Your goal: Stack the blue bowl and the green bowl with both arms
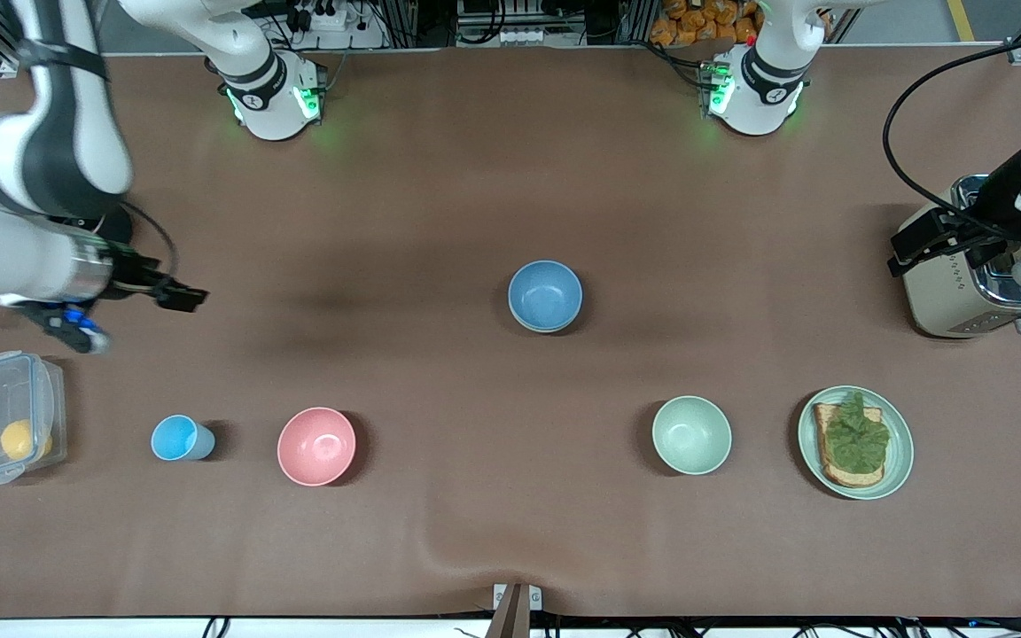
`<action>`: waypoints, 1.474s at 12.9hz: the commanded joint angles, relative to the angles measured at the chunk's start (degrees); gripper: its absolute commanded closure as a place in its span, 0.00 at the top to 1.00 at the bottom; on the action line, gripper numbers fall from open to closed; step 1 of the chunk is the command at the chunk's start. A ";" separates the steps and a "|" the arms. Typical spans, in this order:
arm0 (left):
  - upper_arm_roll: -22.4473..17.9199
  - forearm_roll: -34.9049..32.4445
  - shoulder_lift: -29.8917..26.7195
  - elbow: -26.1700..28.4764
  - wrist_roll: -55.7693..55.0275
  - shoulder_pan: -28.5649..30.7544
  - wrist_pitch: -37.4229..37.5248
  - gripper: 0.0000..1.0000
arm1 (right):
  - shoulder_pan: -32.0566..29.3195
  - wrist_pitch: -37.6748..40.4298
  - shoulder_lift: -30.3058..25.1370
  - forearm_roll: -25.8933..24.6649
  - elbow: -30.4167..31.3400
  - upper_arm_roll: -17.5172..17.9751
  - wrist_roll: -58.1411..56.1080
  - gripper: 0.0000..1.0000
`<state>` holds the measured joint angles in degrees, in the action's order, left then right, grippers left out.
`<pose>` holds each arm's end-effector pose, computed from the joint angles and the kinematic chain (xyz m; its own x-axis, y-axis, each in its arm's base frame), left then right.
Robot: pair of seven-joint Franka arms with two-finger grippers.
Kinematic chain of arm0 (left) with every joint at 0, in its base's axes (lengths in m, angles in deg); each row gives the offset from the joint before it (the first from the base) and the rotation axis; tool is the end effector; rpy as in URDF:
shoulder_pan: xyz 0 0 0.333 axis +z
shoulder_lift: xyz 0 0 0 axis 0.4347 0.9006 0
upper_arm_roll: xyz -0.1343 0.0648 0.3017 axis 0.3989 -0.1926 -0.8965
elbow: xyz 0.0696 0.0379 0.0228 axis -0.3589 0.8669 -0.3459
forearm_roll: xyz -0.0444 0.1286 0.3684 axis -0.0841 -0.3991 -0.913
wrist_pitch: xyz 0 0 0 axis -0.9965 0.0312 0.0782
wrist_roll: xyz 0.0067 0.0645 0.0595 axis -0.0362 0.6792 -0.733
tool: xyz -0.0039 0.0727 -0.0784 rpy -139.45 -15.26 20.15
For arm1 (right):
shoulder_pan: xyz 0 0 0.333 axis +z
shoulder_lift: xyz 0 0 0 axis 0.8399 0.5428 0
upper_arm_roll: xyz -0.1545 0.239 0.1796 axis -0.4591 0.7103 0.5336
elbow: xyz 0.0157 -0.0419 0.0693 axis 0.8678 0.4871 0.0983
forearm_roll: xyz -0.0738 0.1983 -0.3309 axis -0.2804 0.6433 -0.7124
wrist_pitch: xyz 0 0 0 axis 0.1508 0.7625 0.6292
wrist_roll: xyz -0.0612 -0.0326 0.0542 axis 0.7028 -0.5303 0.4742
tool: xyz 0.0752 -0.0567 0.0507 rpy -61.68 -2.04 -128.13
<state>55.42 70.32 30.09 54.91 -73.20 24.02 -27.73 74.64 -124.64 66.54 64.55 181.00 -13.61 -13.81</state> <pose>0.5809 -0.0599 0.6524 0.9898 0.1196 0.0776 0.1164 -0.9922 0.0450 0.5754 -0.0034 0.4666 0.7999 -0.5330 -0.2760 -0.5433 -0.8384 0.0443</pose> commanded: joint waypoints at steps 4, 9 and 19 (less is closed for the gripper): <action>-0.21 -1.36 -1.77 -0.84 0.69 -0.36 2.59 1.00 | -16.79 2.02 -9.21 -3.70 -0.90 14.99 -8.30 1.00; -0.30 -1.36 -1.86 -0.84 0.78 -0.54 4.87 1.00 | -22.68 9.06 -12.73 -3.35 -9.15 24.57 -8.40 1.00; 0.23 -2.75 -3.18 -0.05 2.88 -0.36 5.22 1.00 | -21.38 8.71 -12.48 -3.00 -10.75 24.15 -12.00 1.00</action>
<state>55.55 70.09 27.90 54.40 -72.15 23.82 -23.44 53.79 -115.93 53.58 62.05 170.80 10.39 -24.07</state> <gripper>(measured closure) 0.000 0.000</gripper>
